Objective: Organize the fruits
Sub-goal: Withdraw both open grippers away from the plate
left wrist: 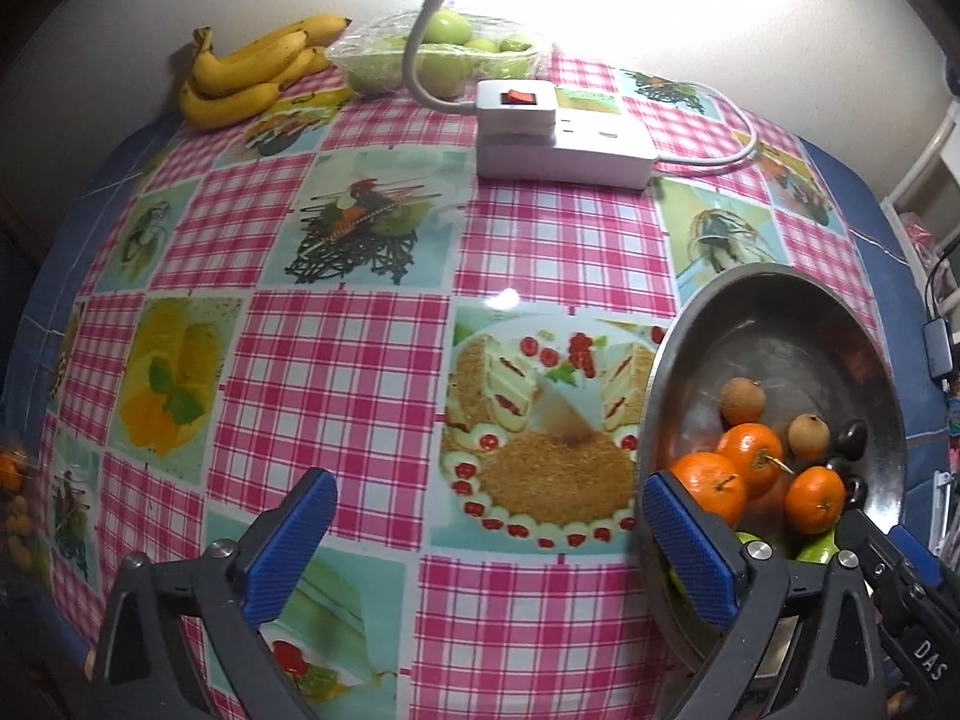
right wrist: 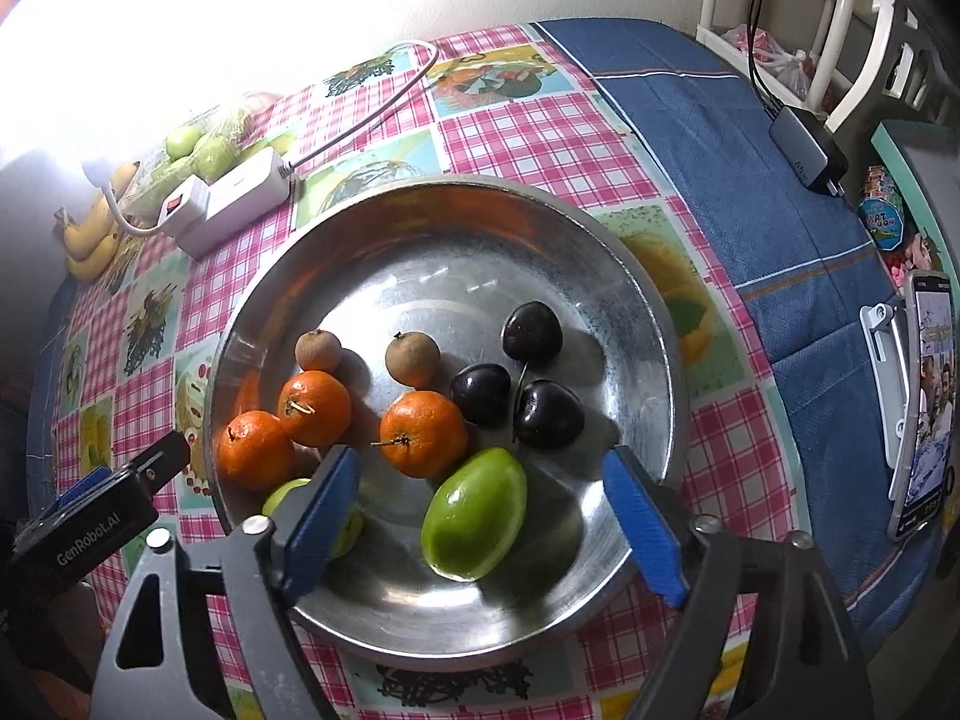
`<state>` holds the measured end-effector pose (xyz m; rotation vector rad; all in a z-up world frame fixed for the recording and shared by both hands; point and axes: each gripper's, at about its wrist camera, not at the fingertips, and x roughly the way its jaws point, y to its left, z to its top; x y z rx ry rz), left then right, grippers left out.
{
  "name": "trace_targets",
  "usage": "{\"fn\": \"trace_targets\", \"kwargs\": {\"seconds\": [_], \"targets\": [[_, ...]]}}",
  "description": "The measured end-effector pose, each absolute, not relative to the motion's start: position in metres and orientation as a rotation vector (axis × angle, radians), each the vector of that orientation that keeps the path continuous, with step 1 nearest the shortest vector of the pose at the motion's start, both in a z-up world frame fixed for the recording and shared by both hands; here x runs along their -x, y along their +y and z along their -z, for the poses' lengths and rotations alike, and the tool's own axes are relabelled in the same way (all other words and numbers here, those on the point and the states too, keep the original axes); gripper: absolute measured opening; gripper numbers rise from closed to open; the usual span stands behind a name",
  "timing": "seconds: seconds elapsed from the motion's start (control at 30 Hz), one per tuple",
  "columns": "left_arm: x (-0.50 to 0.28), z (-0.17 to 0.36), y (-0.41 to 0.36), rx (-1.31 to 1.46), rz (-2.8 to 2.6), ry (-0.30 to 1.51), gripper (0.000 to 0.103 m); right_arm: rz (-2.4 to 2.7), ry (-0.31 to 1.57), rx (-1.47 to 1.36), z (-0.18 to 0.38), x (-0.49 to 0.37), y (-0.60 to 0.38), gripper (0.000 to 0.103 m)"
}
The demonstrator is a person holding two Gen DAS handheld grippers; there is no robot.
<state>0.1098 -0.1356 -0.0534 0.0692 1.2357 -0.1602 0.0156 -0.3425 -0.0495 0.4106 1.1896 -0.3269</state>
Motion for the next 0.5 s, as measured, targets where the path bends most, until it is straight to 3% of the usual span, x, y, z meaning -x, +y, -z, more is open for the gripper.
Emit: {"fn": "trace_targets", "kwargs": {"seconds": [0.1, 0.17, 0.5], "targets": [[-0.111, 0.054, -0.131, -0.065, 0.142, 1.229, 0.103, 0.317, 1.198, -0.405, 0.053, -0.018, -0.34, 0.086], [-0.112, 0.055, -0.128, -0.059, 0.133, 1.226, 0.103, 0.312, 1.193, -0.402, 0.053, -0.019, -0.339, 0.098], [-0.109, 0.061, -0.116, -0.029, 0.134, 1.237, 0.103, 0.287, 1.163, -0.397, 0.048, -0.02, -0.328, 0.099]]}}
